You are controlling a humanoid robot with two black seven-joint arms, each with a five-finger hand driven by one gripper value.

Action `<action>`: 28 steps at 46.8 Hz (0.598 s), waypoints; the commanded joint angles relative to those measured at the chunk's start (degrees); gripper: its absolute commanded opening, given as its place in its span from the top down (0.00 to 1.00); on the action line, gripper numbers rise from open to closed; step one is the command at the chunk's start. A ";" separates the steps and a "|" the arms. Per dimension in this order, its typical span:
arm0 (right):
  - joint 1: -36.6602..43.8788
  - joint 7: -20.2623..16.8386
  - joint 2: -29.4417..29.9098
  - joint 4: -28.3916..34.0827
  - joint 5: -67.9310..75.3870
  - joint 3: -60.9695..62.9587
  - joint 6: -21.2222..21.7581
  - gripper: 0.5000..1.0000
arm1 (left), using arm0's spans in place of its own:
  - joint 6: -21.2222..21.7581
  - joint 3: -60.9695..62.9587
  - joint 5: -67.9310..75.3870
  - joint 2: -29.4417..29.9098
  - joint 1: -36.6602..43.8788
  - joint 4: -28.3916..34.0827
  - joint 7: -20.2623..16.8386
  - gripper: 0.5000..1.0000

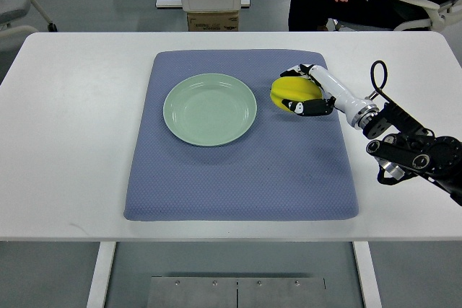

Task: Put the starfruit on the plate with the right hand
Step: 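Lift the starfruit with the right hand and carry it over the plate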

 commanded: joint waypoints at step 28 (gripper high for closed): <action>6.80 -0.39 1.06 -0.19 2.03 -0.13 9.76 1.00 | -0.01 -0.01 0.00 0.00 0.00 0.00 0.00 0.00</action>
